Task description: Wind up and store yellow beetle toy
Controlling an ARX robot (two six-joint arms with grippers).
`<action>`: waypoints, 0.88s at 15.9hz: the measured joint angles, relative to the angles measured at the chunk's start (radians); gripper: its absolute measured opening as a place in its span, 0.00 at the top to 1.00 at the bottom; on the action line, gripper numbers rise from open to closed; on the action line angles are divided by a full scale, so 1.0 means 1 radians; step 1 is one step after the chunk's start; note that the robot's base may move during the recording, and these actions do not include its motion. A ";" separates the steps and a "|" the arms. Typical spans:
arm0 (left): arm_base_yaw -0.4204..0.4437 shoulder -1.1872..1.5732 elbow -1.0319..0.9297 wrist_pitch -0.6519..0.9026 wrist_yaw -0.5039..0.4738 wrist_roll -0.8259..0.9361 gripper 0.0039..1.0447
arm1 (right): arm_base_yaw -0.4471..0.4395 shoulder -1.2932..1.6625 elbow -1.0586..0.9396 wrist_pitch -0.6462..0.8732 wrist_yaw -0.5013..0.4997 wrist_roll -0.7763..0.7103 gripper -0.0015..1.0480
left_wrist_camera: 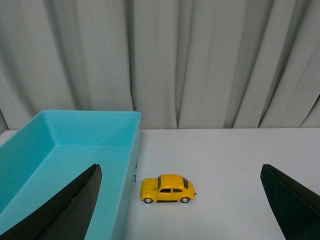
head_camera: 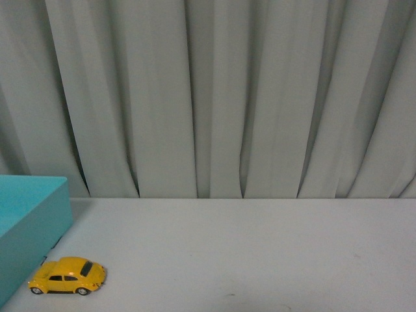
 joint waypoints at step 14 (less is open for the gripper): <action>0.000 0.000 0.000 0.000 0.000 0.000 0.06 | 0.000 -0.421 -0.040 -0.349 0.001 0.000 0.98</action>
